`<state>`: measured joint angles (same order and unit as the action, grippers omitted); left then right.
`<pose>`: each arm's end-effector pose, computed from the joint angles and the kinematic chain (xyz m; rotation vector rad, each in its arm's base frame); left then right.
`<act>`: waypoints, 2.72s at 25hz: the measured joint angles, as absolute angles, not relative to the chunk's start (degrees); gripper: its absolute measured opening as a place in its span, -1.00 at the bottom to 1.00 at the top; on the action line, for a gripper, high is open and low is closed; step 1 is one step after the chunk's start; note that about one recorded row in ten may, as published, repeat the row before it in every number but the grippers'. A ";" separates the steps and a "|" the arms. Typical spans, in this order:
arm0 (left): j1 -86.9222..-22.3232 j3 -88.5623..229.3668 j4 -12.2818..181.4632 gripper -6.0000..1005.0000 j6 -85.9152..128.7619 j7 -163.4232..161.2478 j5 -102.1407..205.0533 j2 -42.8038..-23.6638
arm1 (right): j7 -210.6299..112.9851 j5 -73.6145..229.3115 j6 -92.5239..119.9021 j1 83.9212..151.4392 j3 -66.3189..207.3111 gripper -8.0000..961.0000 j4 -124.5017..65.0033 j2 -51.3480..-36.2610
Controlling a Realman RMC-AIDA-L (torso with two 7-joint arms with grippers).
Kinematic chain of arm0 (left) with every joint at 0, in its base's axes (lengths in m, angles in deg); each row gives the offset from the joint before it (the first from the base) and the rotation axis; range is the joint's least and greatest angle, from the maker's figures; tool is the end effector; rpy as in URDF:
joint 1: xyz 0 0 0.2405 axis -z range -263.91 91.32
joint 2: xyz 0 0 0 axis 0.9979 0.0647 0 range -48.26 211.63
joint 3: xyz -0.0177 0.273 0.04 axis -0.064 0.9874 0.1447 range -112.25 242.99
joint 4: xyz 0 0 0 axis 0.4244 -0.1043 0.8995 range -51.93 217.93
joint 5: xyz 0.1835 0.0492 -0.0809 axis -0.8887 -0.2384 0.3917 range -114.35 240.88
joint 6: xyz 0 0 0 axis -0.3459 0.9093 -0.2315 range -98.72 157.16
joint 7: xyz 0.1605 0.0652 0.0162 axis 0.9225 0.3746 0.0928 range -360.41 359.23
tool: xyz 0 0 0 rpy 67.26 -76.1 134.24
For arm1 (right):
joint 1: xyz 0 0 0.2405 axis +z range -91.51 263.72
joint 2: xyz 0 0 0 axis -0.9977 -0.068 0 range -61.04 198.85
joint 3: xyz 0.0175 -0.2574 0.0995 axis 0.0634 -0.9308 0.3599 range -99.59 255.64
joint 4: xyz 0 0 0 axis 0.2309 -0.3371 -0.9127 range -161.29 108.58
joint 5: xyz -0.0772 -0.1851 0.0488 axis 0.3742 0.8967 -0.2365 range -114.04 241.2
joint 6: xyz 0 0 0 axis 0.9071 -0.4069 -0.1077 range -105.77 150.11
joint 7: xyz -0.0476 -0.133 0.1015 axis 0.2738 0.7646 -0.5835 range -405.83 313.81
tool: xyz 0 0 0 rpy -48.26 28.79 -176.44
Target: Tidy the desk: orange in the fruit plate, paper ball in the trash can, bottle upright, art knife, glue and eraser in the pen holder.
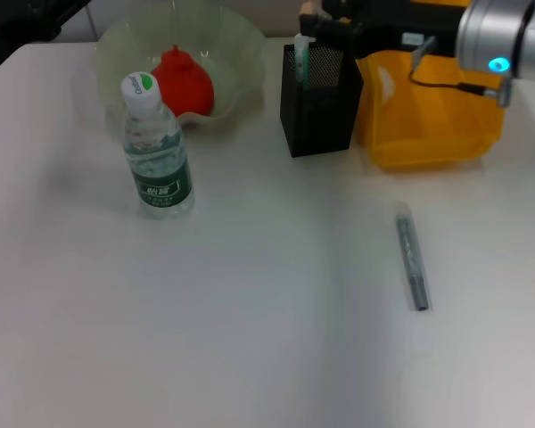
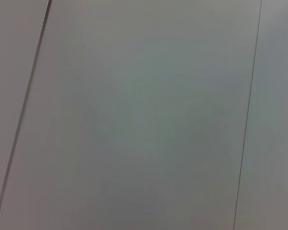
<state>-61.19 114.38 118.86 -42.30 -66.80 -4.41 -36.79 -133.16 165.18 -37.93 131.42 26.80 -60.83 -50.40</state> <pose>-0.2599 0.4024 0.0415 -2.0015 -0.5343 -1.0895 0.1750 0.4648 -0.0450 -2.4761 0.5901 0.6723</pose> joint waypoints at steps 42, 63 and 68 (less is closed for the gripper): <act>-62.38 113.97 120.01 0.51 -42.34 -66.96 -4.60 -36.53 | -133.07 163.87 -31.72 131.52 23.44 0.20 -56.71 -50.18; -61.64 114.00 120.03 0.51 -41.78 -66.42 -4.80 -36.44 | -201.12 212.38 -74.27 131.86 21.70 0.19 -95.51 -50.16; -62.01 114.00 120.07 0.51 -41.77 -66.28 -4.84 -36.44 | -203.01 217.23 -71.09 132.94 20.35 0.19 -89.13 -50.25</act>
<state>-62.01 114.00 120.07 -41.77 -66.28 -4.84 -36.44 -203.01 217.23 -71.09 132.94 20.35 -89.13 -50.25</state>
